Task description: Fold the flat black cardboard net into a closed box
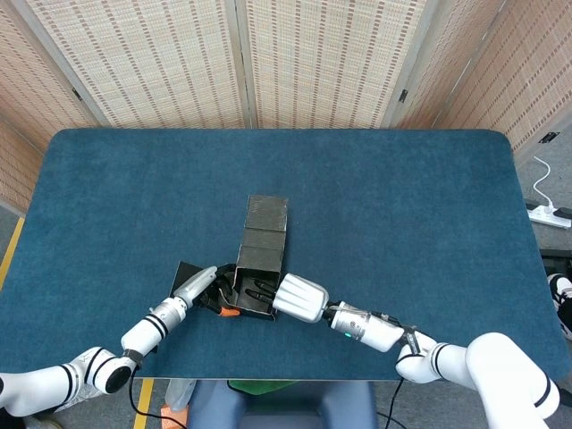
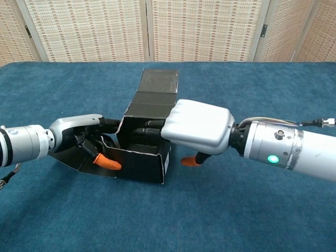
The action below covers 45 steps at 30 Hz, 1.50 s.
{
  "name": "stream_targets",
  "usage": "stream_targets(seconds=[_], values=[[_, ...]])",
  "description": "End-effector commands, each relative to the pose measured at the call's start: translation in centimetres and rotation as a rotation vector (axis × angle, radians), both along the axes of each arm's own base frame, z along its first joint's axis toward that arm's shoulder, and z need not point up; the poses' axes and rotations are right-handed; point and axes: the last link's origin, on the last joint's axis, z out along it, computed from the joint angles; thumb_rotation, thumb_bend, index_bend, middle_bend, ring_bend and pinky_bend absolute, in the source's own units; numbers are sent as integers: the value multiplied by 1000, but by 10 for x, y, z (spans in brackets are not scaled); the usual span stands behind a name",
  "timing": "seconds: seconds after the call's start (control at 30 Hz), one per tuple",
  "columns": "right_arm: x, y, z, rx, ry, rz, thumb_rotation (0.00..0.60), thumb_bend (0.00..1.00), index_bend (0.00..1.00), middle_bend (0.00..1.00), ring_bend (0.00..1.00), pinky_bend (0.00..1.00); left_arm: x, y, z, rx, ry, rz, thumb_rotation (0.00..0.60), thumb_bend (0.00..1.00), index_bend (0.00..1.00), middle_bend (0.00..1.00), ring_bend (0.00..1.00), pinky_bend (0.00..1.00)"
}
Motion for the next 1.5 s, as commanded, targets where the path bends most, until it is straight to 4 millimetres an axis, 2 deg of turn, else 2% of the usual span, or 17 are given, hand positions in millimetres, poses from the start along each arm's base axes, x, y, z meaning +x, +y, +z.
stream_targets(seconds=[0.03,0.13,0.2,0.27,0.3,0.37,0.47,0.57,0.7,0.9,1.13,1.33,1.5], values=[[0,-1,2,0,-4,-5,600,66,0,10,706,1000,4,-2,1,11,-4,2,600,236,354,370,383,620],[0,-2,7,0,-23,-15,600,45,0,0,685,1000,7,-4,3,22,-3,-4,600,235,253,291,281,546],[2,-2,13,4,-62,-34,600,42,0,0,680,1000,10,-7,6,29,-10,-7,600,234,187,217,184,450],[3,-1,20,15,-101,-66,600,42,0,0,678,1000,12,-9,8,31,-13,-12,600,234,111,110,57,299],[4,0,25,21,-127,-89,600,42,0,0,677,1000,13,-11,10,26,-10,-18,600,234,80,66,24,242],[2,1,34,25,-153,-125,600,42,0,0,675,1000,14,-14,13,10,-2,-27,600,231,16,3,0,130],[-1,3,43,42,-186,-192,600,39,0,0,674,1000,16,-16,15,8,6,-40,600,226,0,0,0,58],[-7,7,55,75,-234,-286,600,22,0,0,674,1000,18,-18,17,27,13,-61,600,223,0,0,0,36],[-23,19,70,173,-314,-498,600,14,0,0,673,1000,19,-21,29,89,19,-95,600,224,0,0,0,26],[-41,41,76,376,-450,-868,600,0,0,0,672,1000,19,-25,49,190,9,-116,600,220,0,0,0,20],[-42,46,53,497,-554,-1114,600,0,0,0,659,1000,17,-28,62,247,-9,-106,600,220,0,0,0,16],[-23,38,27,625,-632,-1291,600,0,0,0,646,1000,15,-29,65,249,-31,-88,600,219,0,0,0,16],[-10,34,15,658,-642,-1335,600,0,0,0,636,1000,12,-28,68,251,-38,-80,600,219,0,0,0,15]])
